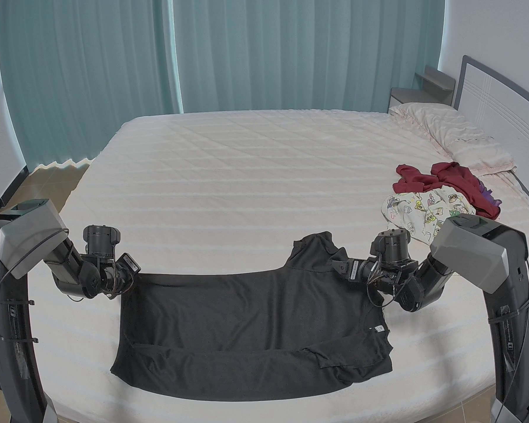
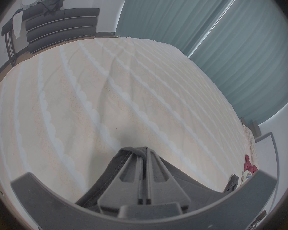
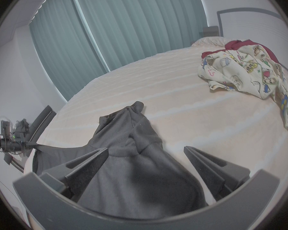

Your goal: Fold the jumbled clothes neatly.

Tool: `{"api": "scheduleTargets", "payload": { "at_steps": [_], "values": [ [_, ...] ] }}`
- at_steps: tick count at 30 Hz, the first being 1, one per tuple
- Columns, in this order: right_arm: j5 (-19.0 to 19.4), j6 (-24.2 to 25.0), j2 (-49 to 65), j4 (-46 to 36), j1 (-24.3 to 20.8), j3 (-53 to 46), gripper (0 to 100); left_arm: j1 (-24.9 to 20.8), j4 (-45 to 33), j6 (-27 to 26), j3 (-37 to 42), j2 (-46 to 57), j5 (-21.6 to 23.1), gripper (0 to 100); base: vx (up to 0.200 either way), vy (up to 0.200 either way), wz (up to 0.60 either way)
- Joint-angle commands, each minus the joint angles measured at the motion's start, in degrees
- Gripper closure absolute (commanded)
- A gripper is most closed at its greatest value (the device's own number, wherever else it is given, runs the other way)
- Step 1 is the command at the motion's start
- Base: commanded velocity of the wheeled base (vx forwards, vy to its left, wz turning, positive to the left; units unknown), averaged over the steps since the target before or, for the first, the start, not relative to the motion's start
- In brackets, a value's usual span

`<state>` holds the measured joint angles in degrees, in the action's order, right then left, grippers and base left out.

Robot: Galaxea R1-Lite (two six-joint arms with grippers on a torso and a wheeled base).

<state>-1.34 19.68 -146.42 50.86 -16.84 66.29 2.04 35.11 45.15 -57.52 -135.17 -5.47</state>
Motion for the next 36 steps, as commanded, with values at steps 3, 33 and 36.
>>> {"api": "scheduleTargets", "payload": {
  "at_steps": [3, 33, 36],
  "values": [
    [0.37, -3.5, -5.81, -0.85, 0.93, 6.83, 0, 0.34, 0.14, 0.46, 0.3, -0.18, -0.06, 100, 0.0, 0.0, 0.0],
    [1.34, -0.08, -0.62, -1.99, 2.16, 6.66, 100, 0.86, -0.04, -0.07, 0.03, -0.36, -0.15, 100, 0.0, 0.0, 0.0],
    [1.25, 0.28, 0.08, 0.38, 2.16, 5.34, 100, 0.95, -0.04, -0.07, -0.05, -0.27, -0.15, 100, 0.0, 0.0, 0.0]
  ]
}}
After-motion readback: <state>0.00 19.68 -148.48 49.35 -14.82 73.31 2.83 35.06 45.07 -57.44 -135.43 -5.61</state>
